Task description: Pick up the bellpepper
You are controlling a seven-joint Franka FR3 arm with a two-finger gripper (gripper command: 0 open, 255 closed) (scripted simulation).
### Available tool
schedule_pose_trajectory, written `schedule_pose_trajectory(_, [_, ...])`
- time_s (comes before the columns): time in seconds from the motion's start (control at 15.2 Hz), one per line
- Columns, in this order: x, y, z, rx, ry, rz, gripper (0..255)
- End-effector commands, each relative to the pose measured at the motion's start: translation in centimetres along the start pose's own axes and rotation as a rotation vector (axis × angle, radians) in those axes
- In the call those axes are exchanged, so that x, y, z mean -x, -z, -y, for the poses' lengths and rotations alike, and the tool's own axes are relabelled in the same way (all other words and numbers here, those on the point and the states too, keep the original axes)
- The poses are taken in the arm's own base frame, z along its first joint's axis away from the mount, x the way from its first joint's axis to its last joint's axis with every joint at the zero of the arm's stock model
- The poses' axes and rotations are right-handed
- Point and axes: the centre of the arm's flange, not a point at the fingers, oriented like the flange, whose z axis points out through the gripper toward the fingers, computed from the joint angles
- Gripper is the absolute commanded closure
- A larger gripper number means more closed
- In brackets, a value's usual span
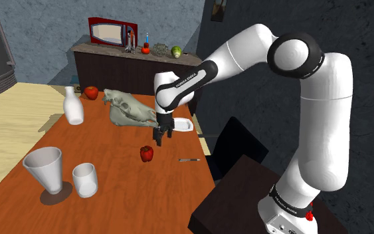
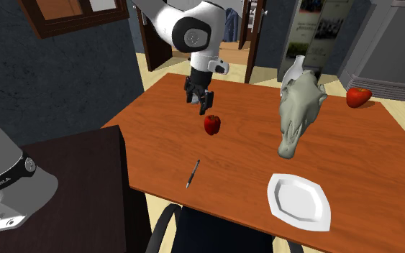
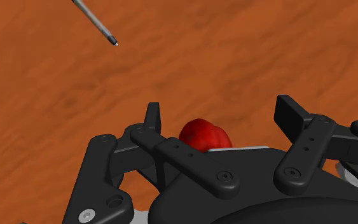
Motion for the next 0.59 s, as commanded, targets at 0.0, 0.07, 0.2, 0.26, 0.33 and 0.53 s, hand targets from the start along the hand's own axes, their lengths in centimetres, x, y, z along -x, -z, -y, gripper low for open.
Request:
schedule_pose_trajectory(0.0, [-2.3,-2.0,0.4,0.004,0.004,0.000,0])
schedule_pose_trajectory(0.07, [-3.4,-2.8,0.5,0.006,0.007,0.001,0])
schedule_pose_trajectory(0.2, [-5.5,-4.4,0.7,0.009,0.011,0.002,0])
schedule_pose_trajectory(0.26, [-6.5,-5.2,0.7,0.011,0.013,0.002,0])
schedule_pose_trajectory(0.33, [-7.6,-6.0,0.8,0.013,0.015,0.003,0])
schedule_pose_trajectory(0.53, [-9.0,-7.5,0.9,0.015,0.018,0.003,0])
